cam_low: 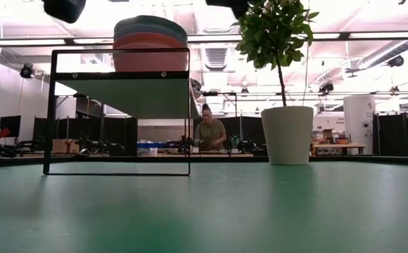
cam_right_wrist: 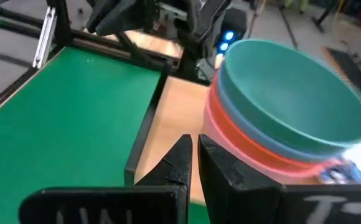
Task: Place and stack bowls onto a shelf
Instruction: Return to Home Position
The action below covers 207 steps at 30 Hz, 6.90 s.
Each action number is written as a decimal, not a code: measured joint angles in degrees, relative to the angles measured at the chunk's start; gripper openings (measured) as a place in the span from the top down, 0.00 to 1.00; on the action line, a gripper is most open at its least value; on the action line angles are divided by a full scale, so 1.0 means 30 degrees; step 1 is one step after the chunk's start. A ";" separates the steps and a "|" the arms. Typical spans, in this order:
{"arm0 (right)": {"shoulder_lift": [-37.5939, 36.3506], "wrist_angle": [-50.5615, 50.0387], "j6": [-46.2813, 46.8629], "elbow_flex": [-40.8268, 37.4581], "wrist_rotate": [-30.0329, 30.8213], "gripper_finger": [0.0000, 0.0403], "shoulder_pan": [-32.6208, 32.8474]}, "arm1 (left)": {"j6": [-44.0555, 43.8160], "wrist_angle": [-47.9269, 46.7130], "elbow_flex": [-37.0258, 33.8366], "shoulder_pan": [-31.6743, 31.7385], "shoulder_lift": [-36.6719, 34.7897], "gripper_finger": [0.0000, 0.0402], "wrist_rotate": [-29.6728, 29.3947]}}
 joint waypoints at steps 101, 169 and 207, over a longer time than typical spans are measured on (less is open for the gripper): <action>-1.6610 1.9110 0.1983 -2.4915 -0.0085 0.96 0.0447 | -0.2327 -0.4288 -0.8757 0.6283 -1.4784 1.00 0.7483; -2.5600 0.6475 -0.0652 -2.4674 -0.0436 0.96 0.0349 | -0.1889 -0.4135 -0.8793 0.6283 -1.3768 1.00 0.7019; -2.5600 0.6475 -0.0659 -2.4674 -0.0439 0.96 0.0349 | -0.1889 -0.4135 -0.8789 0.6283 -1.3768 1.00 0.7029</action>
